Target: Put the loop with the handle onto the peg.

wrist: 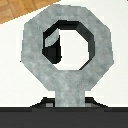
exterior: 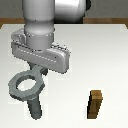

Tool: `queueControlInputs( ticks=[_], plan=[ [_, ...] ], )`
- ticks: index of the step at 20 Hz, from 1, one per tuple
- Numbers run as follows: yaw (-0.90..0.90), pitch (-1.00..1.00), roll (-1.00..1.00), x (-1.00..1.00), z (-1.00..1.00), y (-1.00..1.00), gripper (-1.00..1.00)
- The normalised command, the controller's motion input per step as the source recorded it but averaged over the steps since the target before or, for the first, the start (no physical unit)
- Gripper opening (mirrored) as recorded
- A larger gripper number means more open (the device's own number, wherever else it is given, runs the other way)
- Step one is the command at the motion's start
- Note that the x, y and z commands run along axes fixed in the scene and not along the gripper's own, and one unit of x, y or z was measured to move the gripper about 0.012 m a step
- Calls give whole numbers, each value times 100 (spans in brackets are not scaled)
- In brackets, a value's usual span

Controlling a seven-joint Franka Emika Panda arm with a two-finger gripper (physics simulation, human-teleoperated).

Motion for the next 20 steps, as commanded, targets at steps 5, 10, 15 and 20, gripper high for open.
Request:
queueControlInputs(
  ticks=[5, 10, 15, 20],
  plan=[
    [0, 0, 0, 20, -20, 0, -100],
    [0, 0, 0, 80, 0, 10, -100],
    [0, 0, 0, 0, 0, 80, -100],
    [0, 0, 0, 0, 0, 100, -100]
  ],
)
